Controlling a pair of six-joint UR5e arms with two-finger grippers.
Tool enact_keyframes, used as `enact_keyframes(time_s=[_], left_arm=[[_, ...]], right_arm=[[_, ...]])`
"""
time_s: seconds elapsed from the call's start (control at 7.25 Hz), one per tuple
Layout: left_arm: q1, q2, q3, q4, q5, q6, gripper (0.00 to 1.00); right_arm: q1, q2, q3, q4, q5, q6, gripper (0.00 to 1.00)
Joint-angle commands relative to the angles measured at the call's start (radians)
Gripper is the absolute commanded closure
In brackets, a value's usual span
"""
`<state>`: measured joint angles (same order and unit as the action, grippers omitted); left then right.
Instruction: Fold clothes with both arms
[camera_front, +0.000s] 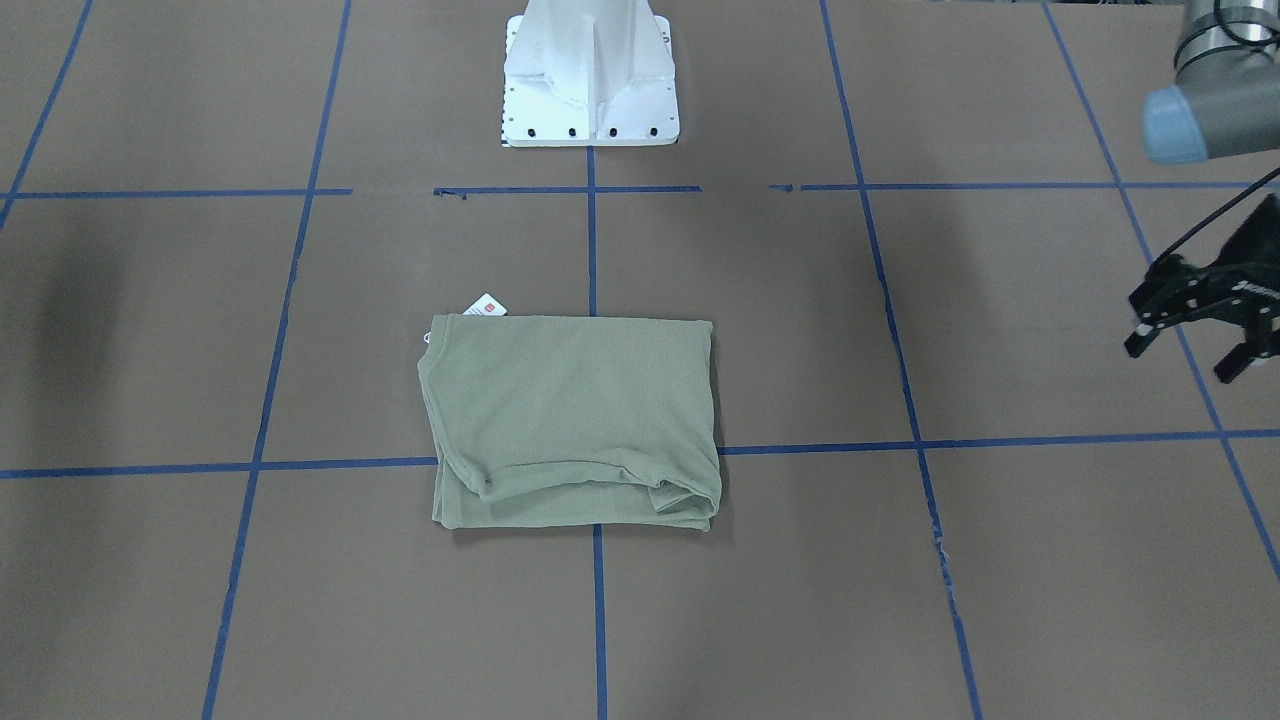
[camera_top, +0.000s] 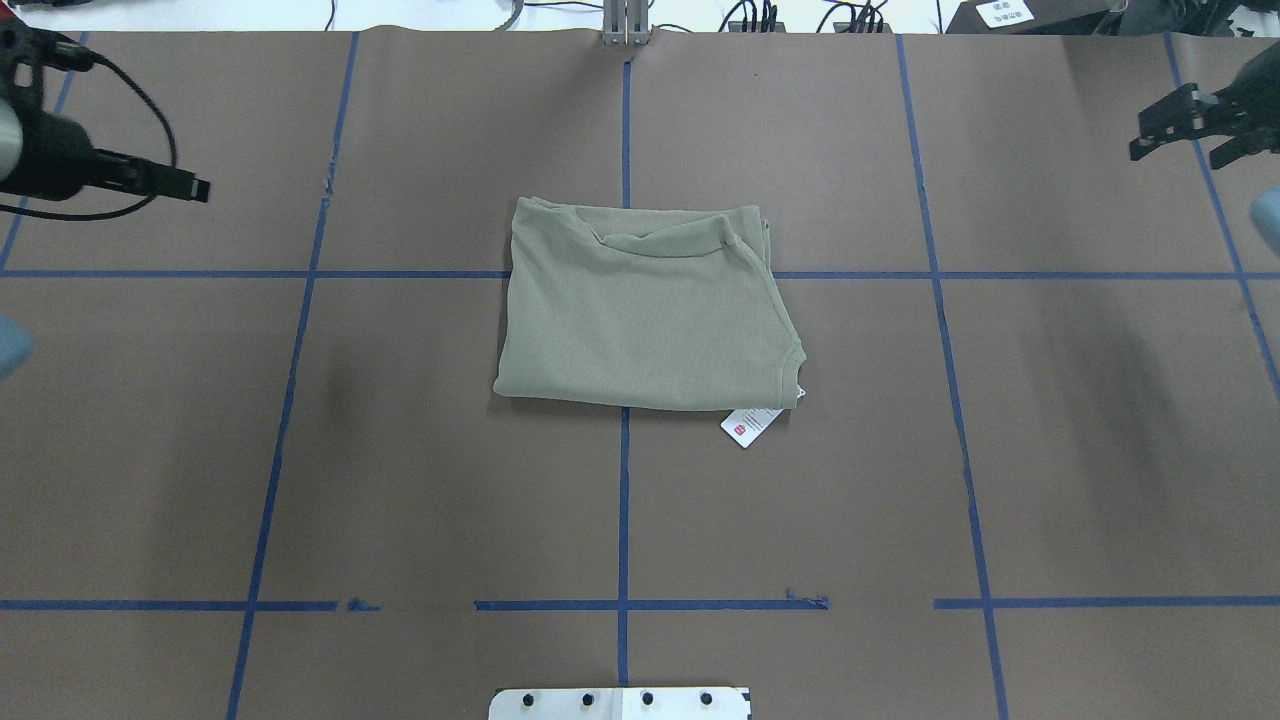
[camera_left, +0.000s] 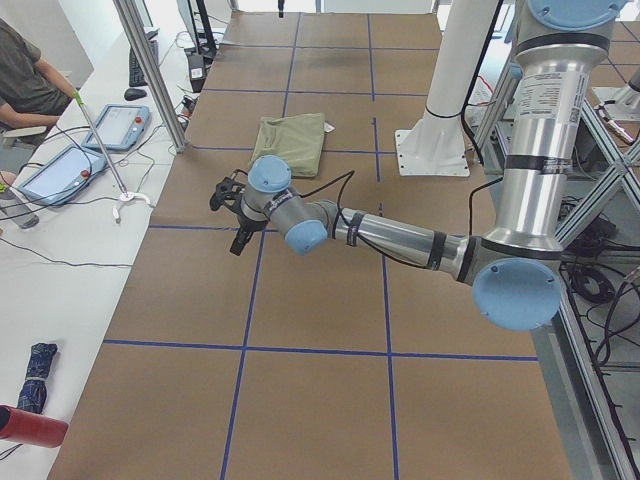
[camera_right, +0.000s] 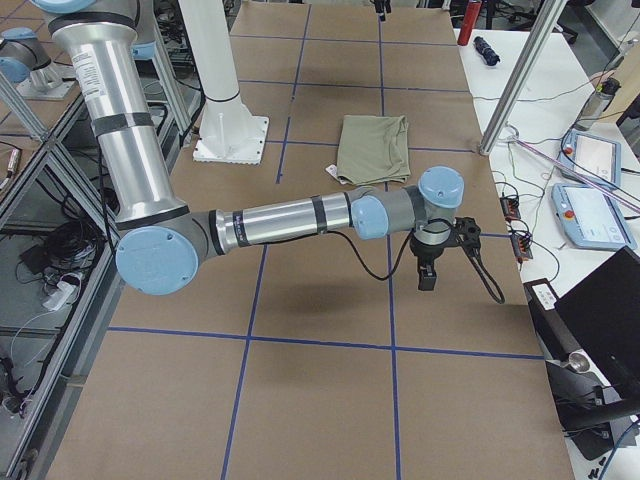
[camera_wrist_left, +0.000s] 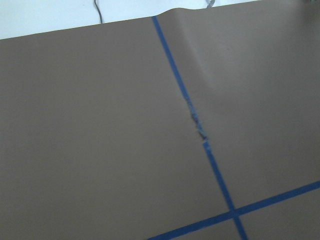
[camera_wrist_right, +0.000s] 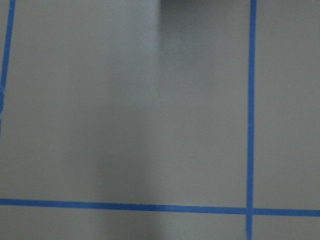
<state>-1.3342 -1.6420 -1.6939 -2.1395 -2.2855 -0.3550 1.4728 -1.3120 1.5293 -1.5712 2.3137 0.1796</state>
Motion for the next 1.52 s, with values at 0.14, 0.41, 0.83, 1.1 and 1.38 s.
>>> enact_keyframes(time_s=[0.14, 0.41, 0.83, 1.1, 1.38], left_arm=[[-0.2, 0.03, -0.029, 0.46, -0.063, 0.424, 0.0], [-0.204, 0.06, -0.056, 0.477, -0.042, 0.484, 0.0], [-0.212, 0.067, -0.102, 0.48, -0.043, 0.481, 0.0], [-0.209, 0.059, -0.092, 0.48, -0.084, 0.403, 0.0], [-0.209, 0.097, -0.087, 0.477, -0.106, 0.403, 0.0]], right_arm=[[0.063, -0.093, 0.101, -0.188, 0.003, -0.161, 0.0], [0.063, -0.127, 0.092, -0.188, -0.003, -0.146, 0.0], [0.063, -0.197, 0.135, -0.181, -0.016, -0.161, 0.0], [0.061, -0.2, 0.131, -0.182, -0.014, -0.16, 0.0], [0.061, -0.199, 0.138, -0.181, -0.005, -0.16, 0.0]])
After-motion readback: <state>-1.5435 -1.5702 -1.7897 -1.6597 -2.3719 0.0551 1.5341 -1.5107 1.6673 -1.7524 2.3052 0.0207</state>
